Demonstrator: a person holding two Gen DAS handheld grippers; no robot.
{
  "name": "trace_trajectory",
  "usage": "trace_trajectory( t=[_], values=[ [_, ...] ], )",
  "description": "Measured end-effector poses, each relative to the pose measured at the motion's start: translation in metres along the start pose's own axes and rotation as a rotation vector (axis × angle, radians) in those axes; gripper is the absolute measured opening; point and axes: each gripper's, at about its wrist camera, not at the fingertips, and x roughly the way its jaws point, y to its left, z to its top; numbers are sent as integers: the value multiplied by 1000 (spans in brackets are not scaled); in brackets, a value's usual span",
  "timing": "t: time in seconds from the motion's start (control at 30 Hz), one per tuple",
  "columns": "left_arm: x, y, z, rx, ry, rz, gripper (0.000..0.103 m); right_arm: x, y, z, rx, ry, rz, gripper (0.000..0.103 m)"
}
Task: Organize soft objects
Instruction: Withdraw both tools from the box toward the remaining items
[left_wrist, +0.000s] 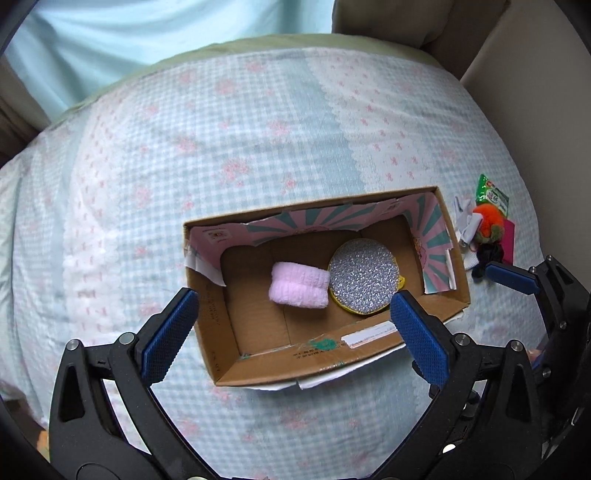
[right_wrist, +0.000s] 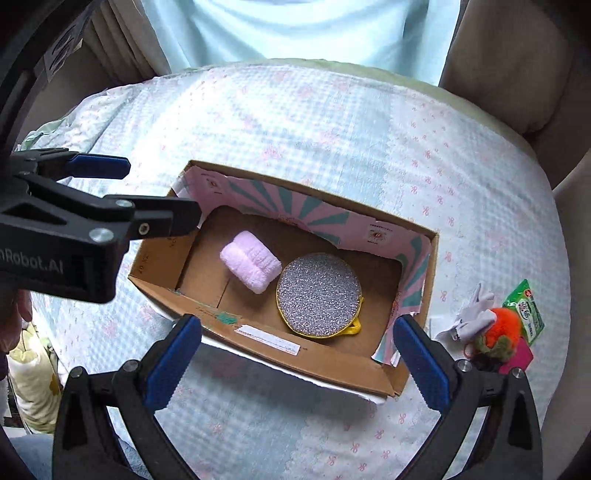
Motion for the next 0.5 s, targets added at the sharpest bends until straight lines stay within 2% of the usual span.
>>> trace_trajectory(
  t=[0.23,0.37,0.5],
  values=[
    [-82,-2,-7,2,-105,31,103,-74,9,-7,38,-61,-48,103],
    [-129,-2,-22,3,-170,40,103,-118,7,-32,134,-109,-63,103],
    [-158,-4,-41,1,-220,41,103,-156,-4,-59,249,-150,-127,103]
  ],
)
